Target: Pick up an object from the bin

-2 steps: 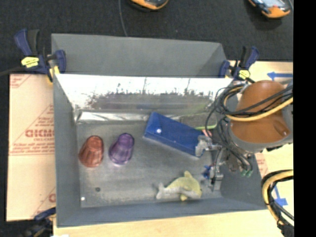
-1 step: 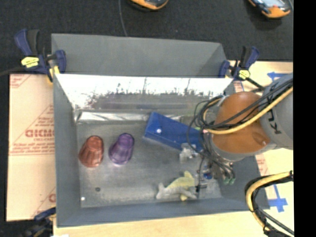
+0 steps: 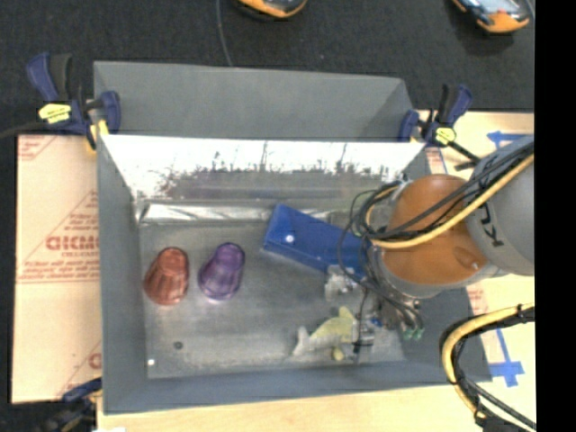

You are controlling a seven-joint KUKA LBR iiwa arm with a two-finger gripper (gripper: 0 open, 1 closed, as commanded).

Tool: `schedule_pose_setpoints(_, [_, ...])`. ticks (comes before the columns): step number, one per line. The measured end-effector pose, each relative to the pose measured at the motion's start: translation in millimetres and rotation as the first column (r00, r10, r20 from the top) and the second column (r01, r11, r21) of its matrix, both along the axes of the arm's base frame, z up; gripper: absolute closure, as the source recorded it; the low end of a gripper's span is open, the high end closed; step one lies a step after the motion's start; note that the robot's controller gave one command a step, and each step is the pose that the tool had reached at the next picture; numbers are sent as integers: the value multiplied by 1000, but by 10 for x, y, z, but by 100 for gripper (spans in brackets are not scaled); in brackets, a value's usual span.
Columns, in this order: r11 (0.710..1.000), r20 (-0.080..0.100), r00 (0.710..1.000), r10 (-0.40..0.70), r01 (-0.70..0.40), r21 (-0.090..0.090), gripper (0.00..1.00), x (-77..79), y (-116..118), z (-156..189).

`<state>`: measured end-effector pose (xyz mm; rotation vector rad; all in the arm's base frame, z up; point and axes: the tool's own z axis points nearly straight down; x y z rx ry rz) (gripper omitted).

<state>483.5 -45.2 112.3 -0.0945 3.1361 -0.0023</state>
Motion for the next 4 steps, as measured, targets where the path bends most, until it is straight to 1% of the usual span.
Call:
schedule_pose_setpoints(1, [997, 15, 997, 76, -76, -1, 0, -53, 243, -413])
schedule_pose_setpoints(2, [999, 8, 999, 38, -38, -5, 100, -30, 12, -421])
schedule_pose_setpoints(3, [999, 8, 999, 39, -39, -5, 100, -30, 12, -419])
schedule_pose_setpoints(4, [998, 2, 998, 68, -68, -4, 100, -14, -36, 320])
